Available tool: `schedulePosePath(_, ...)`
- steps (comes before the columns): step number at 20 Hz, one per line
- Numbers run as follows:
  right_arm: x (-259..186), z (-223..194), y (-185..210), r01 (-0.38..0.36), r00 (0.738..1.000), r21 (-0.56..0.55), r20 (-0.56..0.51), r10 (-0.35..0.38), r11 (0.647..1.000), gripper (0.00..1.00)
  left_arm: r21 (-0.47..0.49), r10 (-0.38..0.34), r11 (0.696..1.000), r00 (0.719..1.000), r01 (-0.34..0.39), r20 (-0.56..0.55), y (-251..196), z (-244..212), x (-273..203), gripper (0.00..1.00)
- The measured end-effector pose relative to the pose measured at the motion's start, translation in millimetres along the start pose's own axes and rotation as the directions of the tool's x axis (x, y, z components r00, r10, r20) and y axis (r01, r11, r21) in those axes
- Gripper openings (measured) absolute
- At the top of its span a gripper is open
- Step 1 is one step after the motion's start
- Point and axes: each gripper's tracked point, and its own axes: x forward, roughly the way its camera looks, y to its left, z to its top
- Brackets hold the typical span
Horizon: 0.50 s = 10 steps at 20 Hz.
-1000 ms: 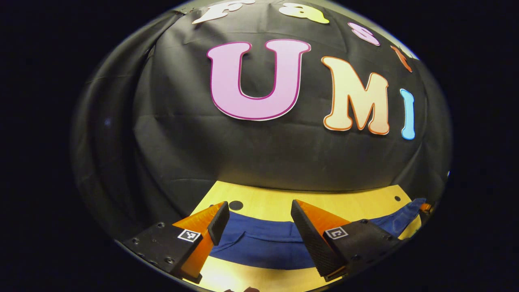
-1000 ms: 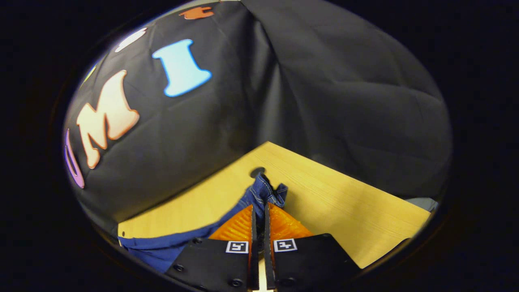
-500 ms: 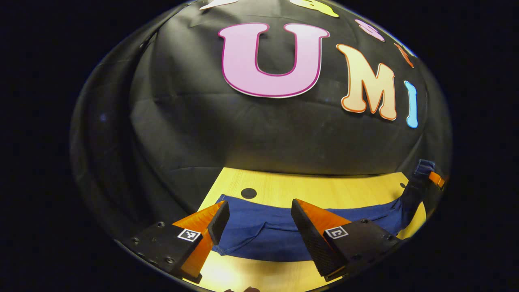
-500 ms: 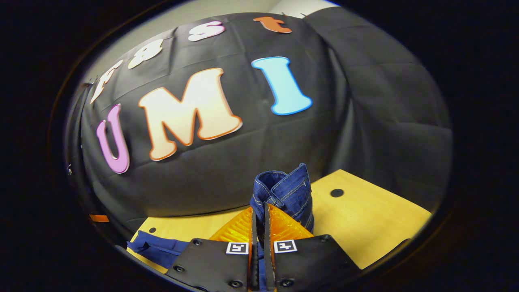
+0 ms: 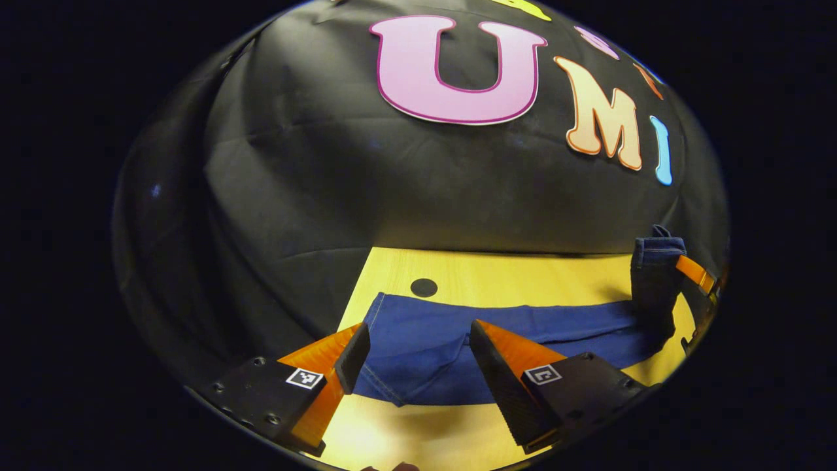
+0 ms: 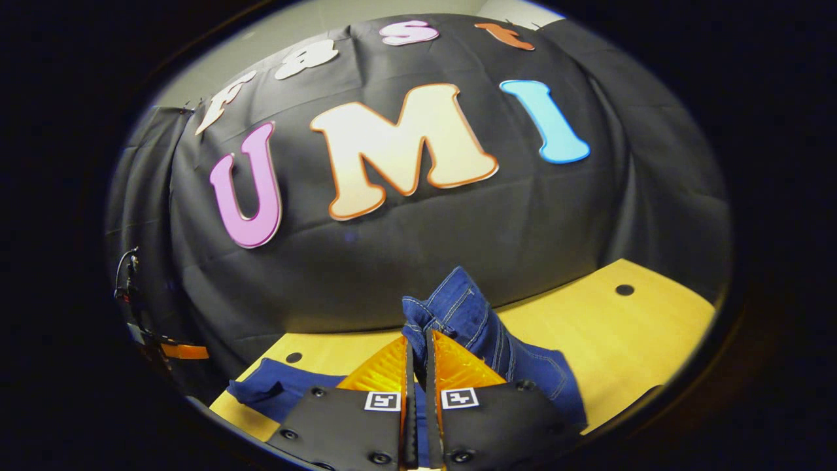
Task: Grasp the waist and the cuffs of the jeans and fold them to make the two legs overlap; first hold the waist and fold one-third of the jeans toward the cuffs, then hold the cuffs and fold the remaining one-third in the same direction to finish folding.
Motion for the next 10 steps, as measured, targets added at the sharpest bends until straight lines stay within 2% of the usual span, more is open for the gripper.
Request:
schedulePosePath(4, 14, -65, 36, -0.02, 0.997, -0.046, -0.069, 0.017, 0.999, 0.08, -0.018, -0.01, 1.0, 0.999, 0.01, -0.036, 21, -23, 19, 0.96)
schedulePosePath(7, 17, -105, 49, -0.013, 0.993, -0.099, -0.121, 0.001, 0.995, 0.08, -0.047, -0.02, 0.999, 0.998, 0.017, -0.063, 33, -40, 36, 0.96)
schedulePosePath(8, 14, -113, 55, -0.03, 0.99, -0.099, -0.143, 0.015, 0.995, 0.09, -0.051, -0.023, 0.999, 0.997, 0.019, -0.08, 38, -49, 43, 0.96)
schedulePosePath(9, 7, -117, 64, -0.048, 0.987, -0.085, -0.157, 0.034, 0.995, 0.14, -0.056, -0.02, 0.998, 0.995, 0.015, -0.096, 43, -57, 50, 0.96)
schedulePosePath(10, 3, -117, 72, -0.062, 0.987, -0.081, -0.152, 0.049, 0.995, 0.32, -0.059, -0.019, 0.998, 0.994, 0.013, -0.112, 47, -66, 55, 0.96)
